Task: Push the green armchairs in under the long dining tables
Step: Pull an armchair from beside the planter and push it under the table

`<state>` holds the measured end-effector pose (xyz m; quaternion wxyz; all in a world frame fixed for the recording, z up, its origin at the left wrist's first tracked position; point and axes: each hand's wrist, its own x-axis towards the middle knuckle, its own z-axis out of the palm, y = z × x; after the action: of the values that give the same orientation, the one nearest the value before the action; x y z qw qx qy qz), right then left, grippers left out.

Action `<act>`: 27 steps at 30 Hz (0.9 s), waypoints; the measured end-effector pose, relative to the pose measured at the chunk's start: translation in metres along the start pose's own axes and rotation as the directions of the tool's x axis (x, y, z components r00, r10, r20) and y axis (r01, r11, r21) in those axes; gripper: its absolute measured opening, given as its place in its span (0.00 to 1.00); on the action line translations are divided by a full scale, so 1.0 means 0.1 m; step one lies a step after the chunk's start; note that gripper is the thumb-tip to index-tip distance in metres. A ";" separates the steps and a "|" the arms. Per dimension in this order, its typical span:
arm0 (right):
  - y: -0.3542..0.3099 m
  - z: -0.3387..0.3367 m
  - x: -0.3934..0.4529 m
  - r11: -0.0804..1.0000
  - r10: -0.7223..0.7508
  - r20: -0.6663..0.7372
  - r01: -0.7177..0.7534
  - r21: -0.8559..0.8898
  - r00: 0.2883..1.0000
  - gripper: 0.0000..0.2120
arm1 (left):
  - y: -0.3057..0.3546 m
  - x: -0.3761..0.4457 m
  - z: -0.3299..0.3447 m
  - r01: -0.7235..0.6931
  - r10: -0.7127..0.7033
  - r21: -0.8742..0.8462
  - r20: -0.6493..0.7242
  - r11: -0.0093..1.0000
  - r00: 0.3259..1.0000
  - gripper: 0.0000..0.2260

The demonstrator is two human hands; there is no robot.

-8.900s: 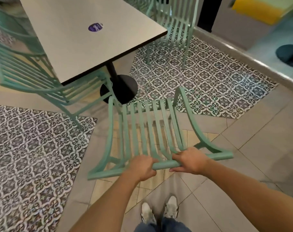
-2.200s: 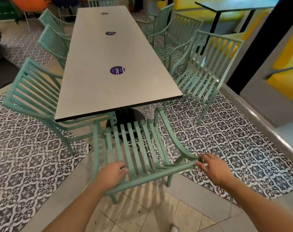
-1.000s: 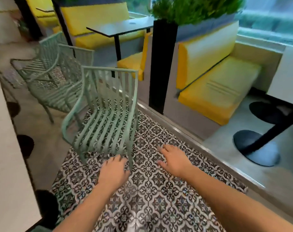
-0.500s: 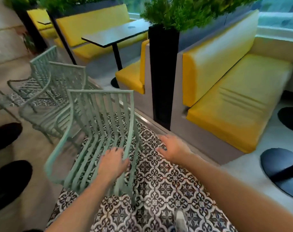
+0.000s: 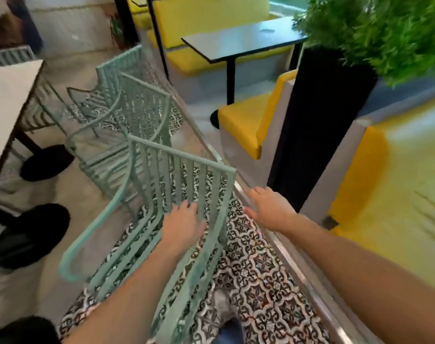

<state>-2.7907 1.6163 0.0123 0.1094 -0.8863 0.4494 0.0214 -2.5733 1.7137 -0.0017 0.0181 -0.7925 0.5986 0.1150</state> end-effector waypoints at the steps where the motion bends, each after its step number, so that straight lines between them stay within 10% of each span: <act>1: 0.03 -0.04 0.24 1.000 -0.017 0.009 0.017 -0.006 1.000 0.28 | -0.03 0.21 -0.01 0.019 -0.020 -0.015 -0.005 1.000 1.000 0.25; 12: 0.23 -0.06 2.25 0.994 -0.103 0.297 0.106 0.007 0.949 0.28 | -0.44 1.94 -0.28 0.234 -0.228 -0.158 0.056 0.959 0.972 0.20; 17: 0.20 0.20 3.02 0.990 -0.121 0.608 0.047 0.136 0.785 0.22 | -0.57 2.55 -0.26 0.397 -0.390 -0.266 0.082 0.878 0.917 0.21; 27: 0.23 0.77 3.60 0.780 -0.184 0.892 -0.491 0.388 0.412 0.12 | -0.52 3.61 -0.23 0.752 -0.813 -0.596 0.268 0.281 0.517 0.34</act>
<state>-2.5900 1.3350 -0.1159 0.6034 -0.5995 0.3857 0.3575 -2.4269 1.3835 -0.0583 -0.2298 -0.9378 0.0515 0.2550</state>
